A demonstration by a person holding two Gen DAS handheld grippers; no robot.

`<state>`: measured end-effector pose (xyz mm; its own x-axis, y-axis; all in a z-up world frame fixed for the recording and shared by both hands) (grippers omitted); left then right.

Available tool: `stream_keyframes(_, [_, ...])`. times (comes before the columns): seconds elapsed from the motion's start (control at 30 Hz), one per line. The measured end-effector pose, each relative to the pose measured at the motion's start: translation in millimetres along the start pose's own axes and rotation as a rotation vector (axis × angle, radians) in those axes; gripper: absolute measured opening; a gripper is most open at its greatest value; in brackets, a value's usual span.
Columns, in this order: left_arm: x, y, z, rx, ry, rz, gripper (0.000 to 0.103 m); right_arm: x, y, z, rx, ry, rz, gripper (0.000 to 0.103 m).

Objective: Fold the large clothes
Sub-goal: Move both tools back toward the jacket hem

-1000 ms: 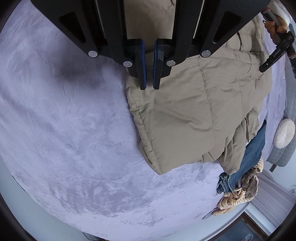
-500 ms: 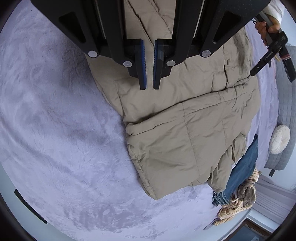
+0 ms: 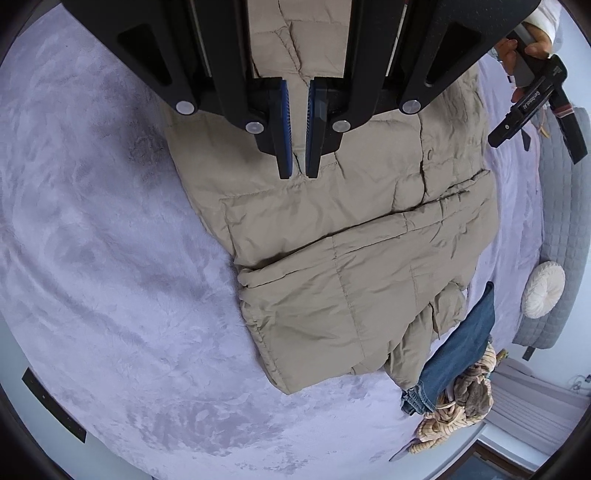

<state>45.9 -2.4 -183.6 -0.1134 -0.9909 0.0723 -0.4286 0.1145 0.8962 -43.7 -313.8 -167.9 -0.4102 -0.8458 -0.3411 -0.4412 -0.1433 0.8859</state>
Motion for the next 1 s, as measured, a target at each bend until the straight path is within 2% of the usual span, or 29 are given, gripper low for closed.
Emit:
stream_keyframes(0.03, [-0.2,2.8,2.7,-0.002,0.002,-0.005,0.103,-1.0,1.8,1.8,-0.001,0.006,-0.003,0.02])
stream_keyframes(0.07, [-0.6,6.6,6.0,-0.004,0.006,-0.009,0.103,-1.2,3.1,3.5,-0.003,0.01,-0.005,0.034])
stream_keyframes(0.1, [-0.8,9.4,9.0,-0.006,0.012,-0.011,0.103,-1.2,4.4,5.1,-0.003,0.012,-0.007,0.045])
stream_keyframes(0.23, [-4.9,19.7,22.8,-0.016,0.036,-0.013,0.103,-3.9,9.5,14.1,-0.011,0.017,-0.017,0.046])
stream_keyframes(0.3, [-8.0,23.6,28.6,-0.019,0.03,-0.018,0.103,-5.4,12.3,19.7,-0.012,0.005,-0.027,0.056])
stream_keyframes(0.43, [-17.9,28.6,40.9,-0.02,0.014,-0.022,0.103,-10.2,18.0,34.1,0.001,0.001,-0.029,0.064])
stream_keyframes(0.5, [-23.8,29.8,48.0,-0.021,0.008,-0.009,0.103,-12.1,18.5,44.3,0.004,-0.008,-0.022,0.069])
stream_keyframes(0.67, [-45.7,31.2,79.2,-0.045,-0.002,0.011,0.103,-14.9,20.4,79.5,0.008,-0.056,-0.008,0.073])
stream_keyframes(0.77, [-66.5,36.9,104.1,-0.068,0.013,0.018,0.103,-15.6,22.6,103.4,0.009,-0.078,-0.003,0.082])
stream_keyframes(0.93, [-108.9,48.1,136.1,-0.079,0.043,0.01,0.103,-15.2,28.2,141.9,0.012,-0.155,-0.008,0.082])
stream_keyframes(1.0, [-118.4,50.1,146.1,-0.091,0.064,0.039,0.103,-14.5,31.2,154.1,0.019,-0.171,-0.006,0.082])
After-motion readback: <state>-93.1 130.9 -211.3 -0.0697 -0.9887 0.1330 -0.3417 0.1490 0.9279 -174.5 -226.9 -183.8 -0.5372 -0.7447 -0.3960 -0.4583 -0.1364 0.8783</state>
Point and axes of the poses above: each gripper's, at about its wrist camera, not at the fingertips, and y roughly against the way its jaws point, x to its right, z to its underside, the point moved 10 cm from there along -y, roughly the way its jaws point, and after that the axes turned 8 degrees about x, right-handed, at the moved point
